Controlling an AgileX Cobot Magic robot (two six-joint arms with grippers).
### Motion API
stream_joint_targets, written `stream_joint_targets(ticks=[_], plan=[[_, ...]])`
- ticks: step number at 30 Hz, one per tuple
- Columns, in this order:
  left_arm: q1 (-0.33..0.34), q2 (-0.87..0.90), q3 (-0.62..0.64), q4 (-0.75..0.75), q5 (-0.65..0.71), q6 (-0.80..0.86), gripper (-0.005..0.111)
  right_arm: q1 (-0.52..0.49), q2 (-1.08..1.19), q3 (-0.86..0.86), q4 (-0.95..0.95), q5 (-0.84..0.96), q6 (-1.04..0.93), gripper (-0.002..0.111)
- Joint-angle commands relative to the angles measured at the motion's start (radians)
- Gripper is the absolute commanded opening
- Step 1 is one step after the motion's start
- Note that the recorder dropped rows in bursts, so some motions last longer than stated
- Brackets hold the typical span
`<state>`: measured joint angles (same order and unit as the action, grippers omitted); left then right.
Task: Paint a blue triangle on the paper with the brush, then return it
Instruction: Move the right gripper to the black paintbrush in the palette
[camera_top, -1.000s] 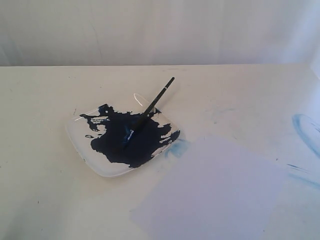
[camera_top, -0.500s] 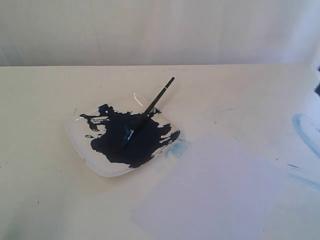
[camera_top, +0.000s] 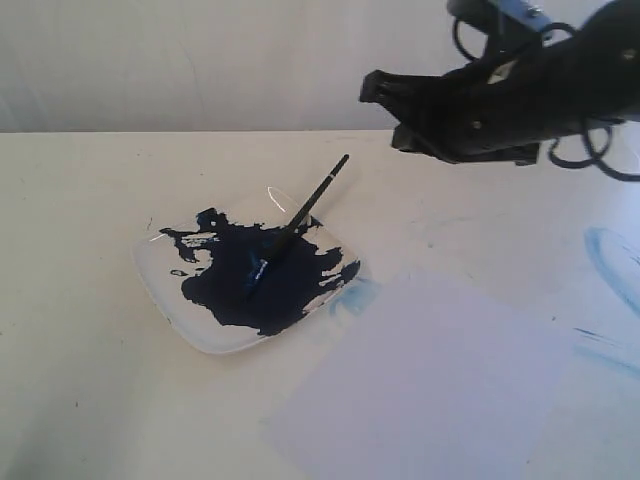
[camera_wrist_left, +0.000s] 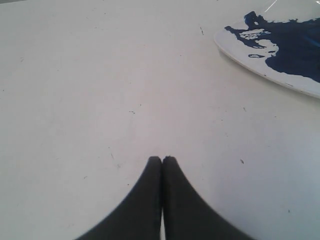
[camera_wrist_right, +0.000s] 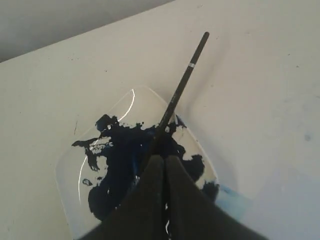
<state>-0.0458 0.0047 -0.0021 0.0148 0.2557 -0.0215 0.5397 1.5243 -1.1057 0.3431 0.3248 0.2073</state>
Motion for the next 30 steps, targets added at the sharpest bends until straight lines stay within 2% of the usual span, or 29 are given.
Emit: stream_joint_targets(ticks=[1,7,16,30], plan=[[-0.005,-0.005,0.002,-0.005,-0.001,0.0,0.0,0.008,0.203,-0.174,0.006,0.003,0.083,0.0],[-0.005,-0.005,0.002,-0.005,-0.001,0.0,0.0,0.008,0.424,-0.371,0.006,-0.001,0.217,0.0],[-0.005,-0.005,0.002,-0.005,-0.001,0.0,0.0,0.008,0.643,-0.583,0.073,0.076,0.23,0.0],[-0.005,-0.005,0.002,-0.005,-0.001,0.0,0.0,0.01,0.755,-0.676,0.124,0.071,0.236,0.0]])
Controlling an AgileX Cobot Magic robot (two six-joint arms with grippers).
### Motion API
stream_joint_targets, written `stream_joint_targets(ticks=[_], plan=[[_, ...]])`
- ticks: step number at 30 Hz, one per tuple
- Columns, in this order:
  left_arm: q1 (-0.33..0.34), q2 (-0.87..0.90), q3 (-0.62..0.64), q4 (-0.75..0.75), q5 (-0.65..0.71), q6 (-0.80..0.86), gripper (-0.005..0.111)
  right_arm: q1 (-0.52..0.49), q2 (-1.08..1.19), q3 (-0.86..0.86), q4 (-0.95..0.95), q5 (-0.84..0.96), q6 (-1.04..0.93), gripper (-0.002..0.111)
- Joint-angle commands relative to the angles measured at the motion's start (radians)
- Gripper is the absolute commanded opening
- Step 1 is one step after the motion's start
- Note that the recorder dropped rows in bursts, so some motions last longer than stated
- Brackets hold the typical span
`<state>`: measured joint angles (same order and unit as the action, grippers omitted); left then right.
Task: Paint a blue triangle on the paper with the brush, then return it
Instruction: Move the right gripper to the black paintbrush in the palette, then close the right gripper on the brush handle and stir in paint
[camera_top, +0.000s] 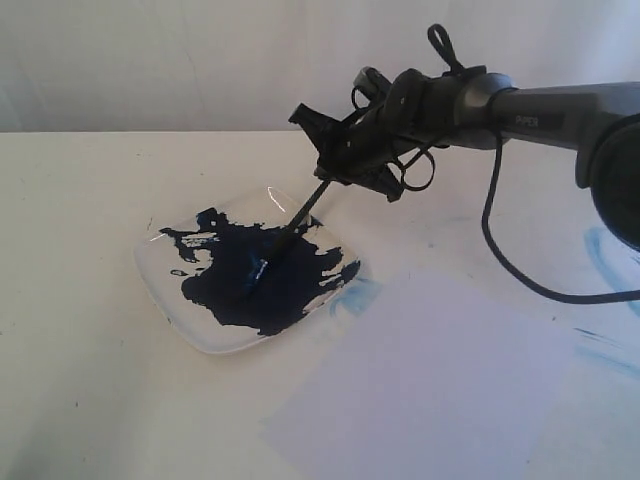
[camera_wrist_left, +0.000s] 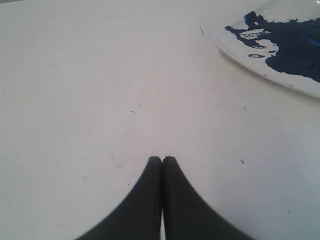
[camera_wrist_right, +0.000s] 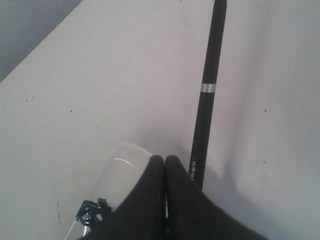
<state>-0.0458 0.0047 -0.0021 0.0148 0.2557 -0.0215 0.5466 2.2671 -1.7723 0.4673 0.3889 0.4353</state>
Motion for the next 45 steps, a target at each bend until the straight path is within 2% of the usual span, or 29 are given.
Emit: stream_joint_targets(ticks=[1,3,6,11,13,18,23,45], plan=[[-0.005,-0.005,0.002,-0.005,-0.001,0.0,0.0,0.003,0.014,-0.01,0.0,0.009,0.01,0.0],[-0.005,-0.005,0.002,-0.005,-0.001,0.0,0.0,0.003,0.017,-0.01,0.004,0.009,0.01,0.001],[-0.005,-0.005,0.002,-0.005,-0.001,0.0,0.0,0.003,0.021,-0.01,0.012,-0.002,0.013,0.008],[-0.005,-0.005,0.002,-0.005,-0.001,0.0,0.0,0.003,0.032,-0.01,0.02,-0.037,0.013,0.03],[-0.005,-0.005,0.002,-0.005,-0.001,0.0,0.0,0.003,0.032,-0.01,0.032,-0.061,0.013,0.035],[-0.005,-0.005,0.002,-0.005,-0.001,0.0,0.0,0.005,0.037,-0.01,0.039,-0.054,0.018,0.036],[-0.005,-0.005,0.002,-0.005,-0.001,0.0,0.0,0.005,0.067,-0.01,0.148,-0.076,0.019,0.036],[-0.005,-0.005,0.002,-0.005,-0.001,0.0,0.0,0.005,0.108,-0.01,0.168,-0.118,0.019,0.036]])
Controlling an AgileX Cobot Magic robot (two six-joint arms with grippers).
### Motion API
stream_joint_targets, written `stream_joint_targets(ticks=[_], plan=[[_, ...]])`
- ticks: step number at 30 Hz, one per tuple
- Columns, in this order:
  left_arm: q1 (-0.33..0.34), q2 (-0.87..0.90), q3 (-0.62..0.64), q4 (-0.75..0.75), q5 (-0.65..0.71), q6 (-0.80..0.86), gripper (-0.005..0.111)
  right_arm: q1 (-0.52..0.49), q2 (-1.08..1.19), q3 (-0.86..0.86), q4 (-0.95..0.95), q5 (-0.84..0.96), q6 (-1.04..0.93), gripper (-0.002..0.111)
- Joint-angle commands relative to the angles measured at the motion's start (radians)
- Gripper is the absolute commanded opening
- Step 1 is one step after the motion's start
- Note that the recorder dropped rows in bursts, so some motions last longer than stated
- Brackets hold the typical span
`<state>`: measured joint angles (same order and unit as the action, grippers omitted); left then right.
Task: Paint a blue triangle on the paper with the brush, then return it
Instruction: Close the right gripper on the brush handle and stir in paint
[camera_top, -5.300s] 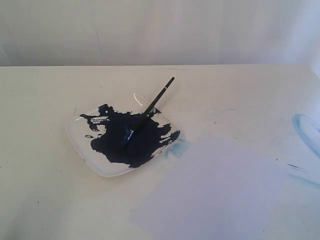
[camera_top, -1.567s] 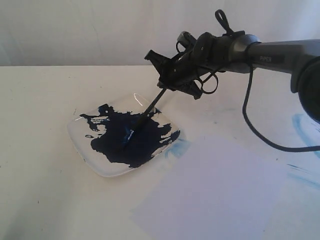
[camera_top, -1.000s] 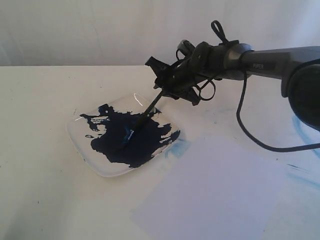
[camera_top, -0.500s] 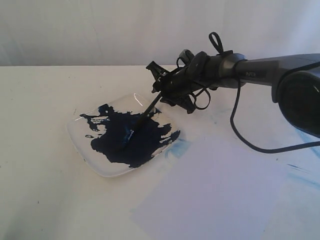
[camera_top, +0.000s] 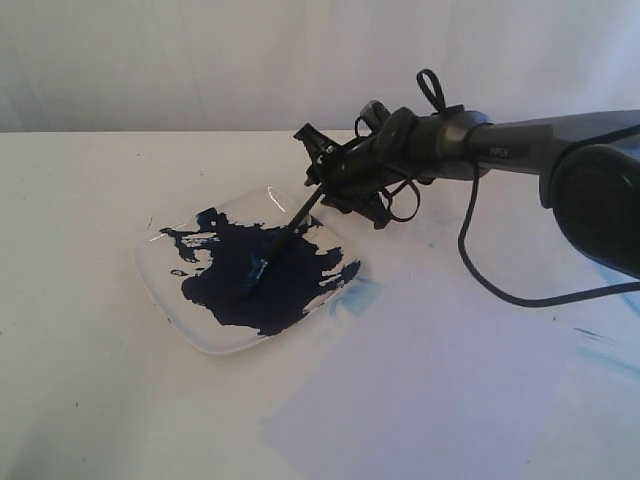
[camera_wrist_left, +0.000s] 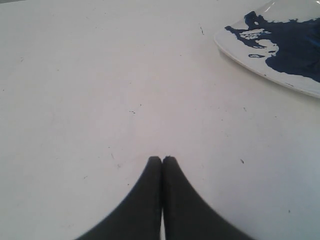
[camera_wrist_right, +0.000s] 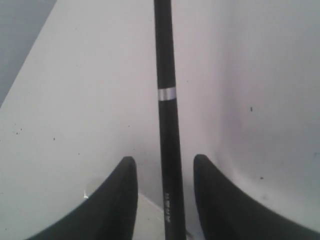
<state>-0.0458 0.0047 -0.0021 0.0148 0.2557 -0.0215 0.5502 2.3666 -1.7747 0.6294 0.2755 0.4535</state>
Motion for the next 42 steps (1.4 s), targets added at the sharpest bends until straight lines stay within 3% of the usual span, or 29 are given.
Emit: stream_joint_targets(ticks=[1,42], plan=[[-0.005,-0.005,0.002,-0.005,-0.001,0.0,0.0,0.002,0.008,-0.007,0.005,-0.005,0.001,0.036],[-0.005,-0.005,0.002,-0.005,-0.001,0.0,0.0,0.025,0.034,-0.007,0.012,-0.095,0.001,0.036]])
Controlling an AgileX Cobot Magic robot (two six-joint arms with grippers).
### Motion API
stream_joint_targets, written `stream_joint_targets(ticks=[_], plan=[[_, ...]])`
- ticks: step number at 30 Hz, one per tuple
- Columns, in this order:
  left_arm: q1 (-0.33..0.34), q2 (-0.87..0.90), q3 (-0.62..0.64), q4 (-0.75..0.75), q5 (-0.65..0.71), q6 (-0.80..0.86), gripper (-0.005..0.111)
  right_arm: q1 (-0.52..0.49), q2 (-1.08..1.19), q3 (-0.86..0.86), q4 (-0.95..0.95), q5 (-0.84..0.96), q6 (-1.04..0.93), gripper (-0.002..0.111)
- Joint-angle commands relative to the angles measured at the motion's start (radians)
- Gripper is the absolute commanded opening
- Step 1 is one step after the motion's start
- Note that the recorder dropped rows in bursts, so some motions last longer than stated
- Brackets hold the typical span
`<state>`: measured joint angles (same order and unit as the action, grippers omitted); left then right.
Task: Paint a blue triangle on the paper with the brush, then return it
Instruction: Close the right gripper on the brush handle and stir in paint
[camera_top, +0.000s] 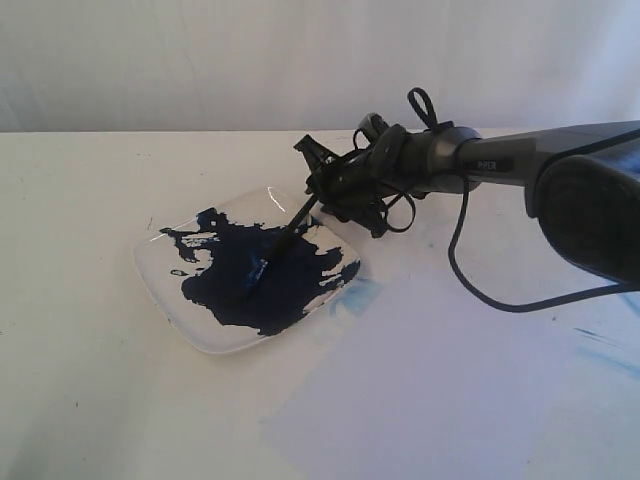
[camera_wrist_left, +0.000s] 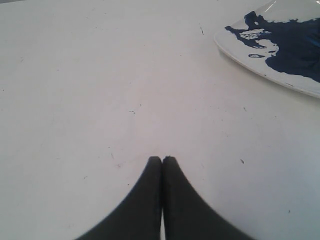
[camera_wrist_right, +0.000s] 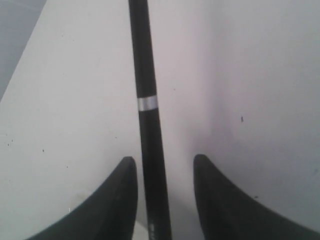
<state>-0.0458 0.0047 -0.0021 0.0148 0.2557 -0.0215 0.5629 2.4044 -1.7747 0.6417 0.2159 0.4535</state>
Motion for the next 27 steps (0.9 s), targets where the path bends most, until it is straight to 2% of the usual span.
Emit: stream_joint_targets(ticks=[1,27], plan=[[-0.005,-0.005,0.002,-0.005,-0.001,0.0,0.0,0.014,-0.004,-0.007,-0.001,-0.041,0.001,0.036],[-0.005,-0.005,0.002,-0.005,-0.001,0.0,0.0,0.016,0.019,-0.007,0.038,-0.032,0.001,0.036]])
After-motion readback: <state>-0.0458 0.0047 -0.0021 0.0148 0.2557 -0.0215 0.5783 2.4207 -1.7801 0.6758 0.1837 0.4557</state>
